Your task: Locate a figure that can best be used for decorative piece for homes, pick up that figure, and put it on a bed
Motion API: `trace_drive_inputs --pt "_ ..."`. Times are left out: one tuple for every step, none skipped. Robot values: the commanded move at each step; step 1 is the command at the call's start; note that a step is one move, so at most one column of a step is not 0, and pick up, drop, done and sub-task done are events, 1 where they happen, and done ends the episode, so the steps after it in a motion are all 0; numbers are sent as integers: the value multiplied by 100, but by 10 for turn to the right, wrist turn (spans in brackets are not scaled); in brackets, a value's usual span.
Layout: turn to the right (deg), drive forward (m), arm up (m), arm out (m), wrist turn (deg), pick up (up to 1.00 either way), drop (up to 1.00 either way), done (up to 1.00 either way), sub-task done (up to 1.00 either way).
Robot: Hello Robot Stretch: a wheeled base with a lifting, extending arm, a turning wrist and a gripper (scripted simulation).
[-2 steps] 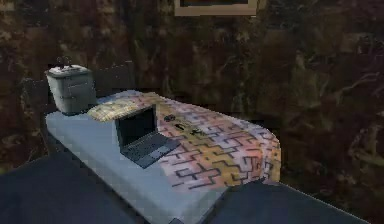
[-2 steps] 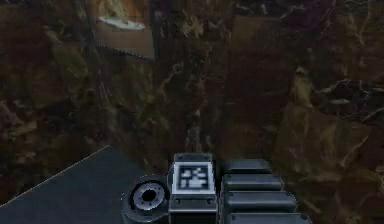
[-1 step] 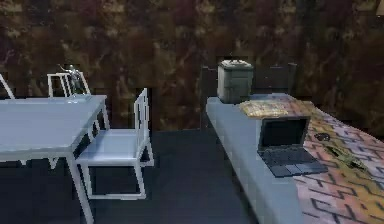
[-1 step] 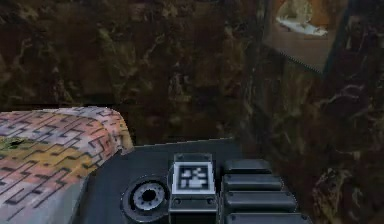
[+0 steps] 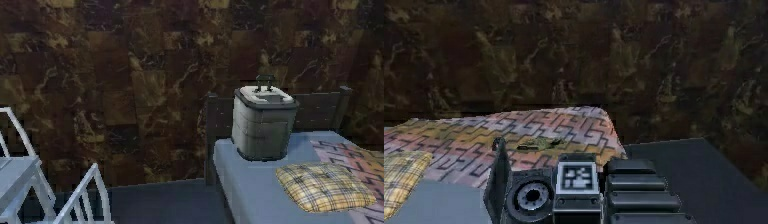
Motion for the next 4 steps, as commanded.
trace_drive_inputs --pt "-30 0 0 0 0 0 0 0 0" --pt "0 25 0 0 0 0 0 0 0" --pt "450 0 0 0 0 0 0 0 0" --pt "450 0 0 0 0 0 0 0 0"
